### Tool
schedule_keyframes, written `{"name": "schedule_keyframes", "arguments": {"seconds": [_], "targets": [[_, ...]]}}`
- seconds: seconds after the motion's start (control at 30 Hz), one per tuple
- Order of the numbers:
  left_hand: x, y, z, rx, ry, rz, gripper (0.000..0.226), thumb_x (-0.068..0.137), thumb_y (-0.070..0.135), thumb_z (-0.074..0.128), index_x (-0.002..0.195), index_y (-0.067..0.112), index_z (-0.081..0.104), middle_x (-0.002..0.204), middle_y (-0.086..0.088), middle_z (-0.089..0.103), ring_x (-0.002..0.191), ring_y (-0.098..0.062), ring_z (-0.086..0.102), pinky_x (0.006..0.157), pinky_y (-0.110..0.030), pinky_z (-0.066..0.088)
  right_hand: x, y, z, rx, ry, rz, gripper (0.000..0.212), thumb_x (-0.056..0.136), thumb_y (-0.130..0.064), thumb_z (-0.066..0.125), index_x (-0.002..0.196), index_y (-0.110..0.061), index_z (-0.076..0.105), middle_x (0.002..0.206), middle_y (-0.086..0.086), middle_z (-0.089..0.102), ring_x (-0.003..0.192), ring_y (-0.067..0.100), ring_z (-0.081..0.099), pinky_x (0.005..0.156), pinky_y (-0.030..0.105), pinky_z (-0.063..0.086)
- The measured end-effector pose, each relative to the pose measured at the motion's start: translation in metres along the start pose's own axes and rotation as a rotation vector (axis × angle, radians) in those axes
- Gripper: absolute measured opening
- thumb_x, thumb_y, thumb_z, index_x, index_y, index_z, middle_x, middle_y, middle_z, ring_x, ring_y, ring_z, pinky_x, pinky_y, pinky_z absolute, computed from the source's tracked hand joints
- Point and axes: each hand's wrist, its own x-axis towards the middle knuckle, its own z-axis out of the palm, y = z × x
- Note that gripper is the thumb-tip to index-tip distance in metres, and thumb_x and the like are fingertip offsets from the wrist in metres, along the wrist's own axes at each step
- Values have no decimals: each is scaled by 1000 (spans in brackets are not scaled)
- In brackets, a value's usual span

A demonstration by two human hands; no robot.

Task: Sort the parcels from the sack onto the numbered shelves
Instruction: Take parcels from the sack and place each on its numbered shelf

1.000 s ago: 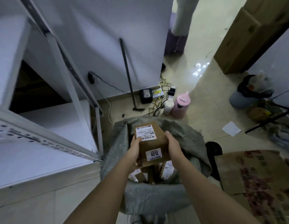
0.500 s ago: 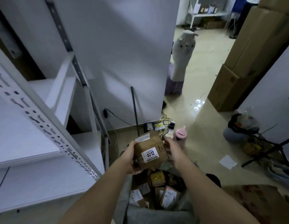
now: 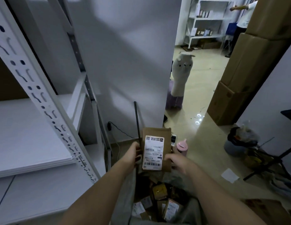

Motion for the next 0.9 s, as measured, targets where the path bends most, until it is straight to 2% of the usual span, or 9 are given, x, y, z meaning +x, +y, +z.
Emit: {"name": "schedule_keyframes", "arguments": {"seconds": [0.1, 0.17, 0.27, 0.33, 0.37, 0.43, 0.53, 0.77, 0.9], "targets": [[-2, 6, 3, -30, -7, -32, 72, 83, 76, 36, 124, 22, 59, 124, -13, 61, 118, -31, 52, 102, -44, 37, -1, -4, 0, -33, 61, -81, 74, 80, 12, 44, 143, -28, 38, 101, 2, 63, 93, 21, 59, 68, 29, 49], [-4, 6, 2, -126, -6, -57, 77, 86, 77, 28, 130, 21, 55, 130, -18, 57, 125, -37, 49, 107, -51, 34, 0, -5, -1, 87, 75, -60, 67, 79, 7, 38, 138, -25, 48, 92, 5, 64, 81, 19, 59, 63, 28, 47], [-3, 1, -2, -184, -16, -68, 77, 85, 76, 32, 129, 18, 56, 123, -23, 59, 120, -37, 53, 102, -50, 40, 1, -4, 0, 228, 120, 6, 49, 87, -43, 49, 131, -22, 57, 104, 5, 68, 100, 24, 61, 86, 41, 50], [-7, 0, 0, -150, -46, -55, 86, 72, 84, 45, 129, 21, 58, 119, -23, 62, 117, -37, 56, 101, -53, 41, 20, 8, -7, 232, 88, -4, 91, 63, -86, 54, 135, -31, 53, 129, 3, 60, 122, 29, 53, 101, 52, 41], [-7, 0, 0, -133, -69, -46, 88, 67, 85, 49, 127, 22, 59, 119, -18, 65, 116, -36, 58, 102, -54, 41, 13, 4, -4, 260, 76, 2, 106, 50, -93, 56, 136, -33, 50, 134, 5, 57, 125, 31, 50, 102, 54, 40], [-10, 0, 1, -122, -96, -18, 76, 76, 79, 47, 122, 21, 62, 119, -13, 67, 114, -33, 60, 105, -52, 41, -1, -8, 2, 320, 62, 13, 103, 49, -92, 60, 129, -27, 55, 129, 9, 60, 120, 31, 54, 102, 55, 42], [-11, 4, 2, -94, -103, 27, 67, 87, 71, 40, 122, 19, 60, 121, -12, 66, 113, -30, 61, 105, -48, 42, -12, -16, 6, 361, 40, -52, 57, 79, -74, 53, 107, -25, 61, 112, 9, 69, 108, 28, 62, 101, 55, 45], [-12, 2, 5, -61, -87, 27, 72, 82, 76, 40, 127, 22, 56, 129, -11, 60, 122, -28, 53, 106, -47, 40, -18, -16, 5, 306, 61, -113, 33, 89, -51, 59, 110, -25, 56, 108, 7, 68, 105, 23, 61, 102, 52, 44], [-14, 2, 2, 24, -35, -49, 70, 83, 76, 38, 118, 17, 50, 120, -14, 59, 112, -31, 55, 100, -43, 42, -34, -31, -1, 115, 78, -260, 15, 95, -28, 58, 107, -27, 49, 90, -10, 50, 88, 10, 56, 100, 42, 47]]}}
